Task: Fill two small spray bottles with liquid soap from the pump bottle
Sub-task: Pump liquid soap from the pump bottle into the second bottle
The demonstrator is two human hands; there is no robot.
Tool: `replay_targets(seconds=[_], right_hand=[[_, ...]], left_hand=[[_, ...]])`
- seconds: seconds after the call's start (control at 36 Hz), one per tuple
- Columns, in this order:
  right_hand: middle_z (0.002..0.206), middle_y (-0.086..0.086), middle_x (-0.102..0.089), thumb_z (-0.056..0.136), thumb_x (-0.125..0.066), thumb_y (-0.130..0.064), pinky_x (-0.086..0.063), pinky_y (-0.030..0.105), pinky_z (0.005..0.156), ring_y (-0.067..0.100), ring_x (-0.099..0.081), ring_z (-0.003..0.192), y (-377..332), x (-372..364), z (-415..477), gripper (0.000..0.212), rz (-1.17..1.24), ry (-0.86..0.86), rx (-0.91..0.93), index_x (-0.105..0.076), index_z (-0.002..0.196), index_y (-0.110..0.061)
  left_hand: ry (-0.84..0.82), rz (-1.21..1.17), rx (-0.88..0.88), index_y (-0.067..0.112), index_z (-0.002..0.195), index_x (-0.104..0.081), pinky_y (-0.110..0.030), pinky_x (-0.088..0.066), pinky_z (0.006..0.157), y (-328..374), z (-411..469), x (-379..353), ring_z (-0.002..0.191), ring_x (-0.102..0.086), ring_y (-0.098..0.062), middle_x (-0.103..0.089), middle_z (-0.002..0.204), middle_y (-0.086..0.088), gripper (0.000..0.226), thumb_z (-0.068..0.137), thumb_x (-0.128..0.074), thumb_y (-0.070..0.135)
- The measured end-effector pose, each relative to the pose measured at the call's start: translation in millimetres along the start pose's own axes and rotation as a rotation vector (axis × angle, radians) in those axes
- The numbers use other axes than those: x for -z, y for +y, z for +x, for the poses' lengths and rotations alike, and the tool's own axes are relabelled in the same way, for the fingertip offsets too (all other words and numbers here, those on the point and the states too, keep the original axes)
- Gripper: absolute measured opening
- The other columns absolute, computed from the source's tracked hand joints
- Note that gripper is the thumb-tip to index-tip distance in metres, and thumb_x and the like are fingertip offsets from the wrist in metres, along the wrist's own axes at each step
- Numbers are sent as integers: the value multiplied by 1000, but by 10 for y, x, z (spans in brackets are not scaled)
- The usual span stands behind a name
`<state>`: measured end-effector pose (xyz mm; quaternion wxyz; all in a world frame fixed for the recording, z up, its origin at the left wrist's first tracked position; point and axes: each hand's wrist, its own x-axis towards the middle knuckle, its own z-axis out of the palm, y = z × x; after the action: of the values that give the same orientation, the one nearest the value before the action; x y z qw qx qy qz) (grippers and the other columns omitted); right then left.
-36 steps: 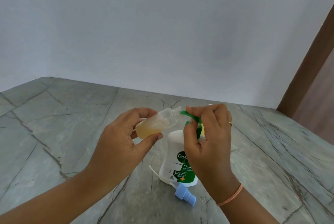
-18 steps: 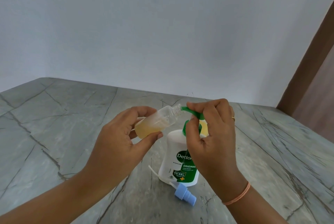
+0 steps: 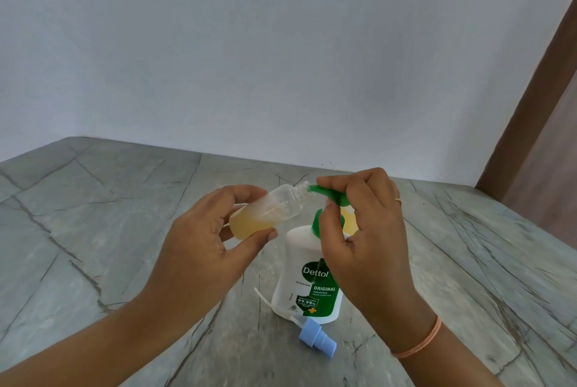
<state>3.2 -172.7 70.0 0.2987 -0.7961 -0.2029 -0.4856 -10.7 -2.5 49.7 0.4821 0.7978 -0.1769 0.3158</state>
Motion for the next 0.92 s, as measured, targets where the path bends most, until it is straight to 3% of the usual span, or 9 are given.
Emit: replay_targets(seconds=[0.14,0.33,0.67,0.92], right_hand=[[85,-3,-49,79,-45,-19,-40,25,68,12,-44,80,19,-49,-38,25,12,58,8,-66,91,-11],[85,-5,-45,79,-46,-16,-36,19,68,12,-43,80,46,-117,-99,24,24,90,0,-65,91,-10],[86,-6,-47,79,-45,-21,-40,26,69,11,-44,81,42,10,20,26,-18,-2,40,-65,92,-12],[84,-5,-44,78,-46,-15,-38,25,65,14,-43,78,38,-127,-89,23,-2,103,20,-65,89,-9]], left_hand=[[3,-11,0,39,101,-57,-3,-48,71,0,-11,-3,96,-60,3,-61,102,22,38,65,-71,38],[-7,27,-20,47,100,-51,2,-42,67,-16,-3,15,97,-55,13,-57,99,28,38,65,-67,43],[-5,5,-8,42,102,-55,-3,-46,72,-12,-7,5,98,-59,3,-60,102,24,38,66,-68,42],[-17,29,-1,47,100,-53,-3,-47,71,-25,-16,12,98,-58,5,-58,102,26,38,65,-67,44]])
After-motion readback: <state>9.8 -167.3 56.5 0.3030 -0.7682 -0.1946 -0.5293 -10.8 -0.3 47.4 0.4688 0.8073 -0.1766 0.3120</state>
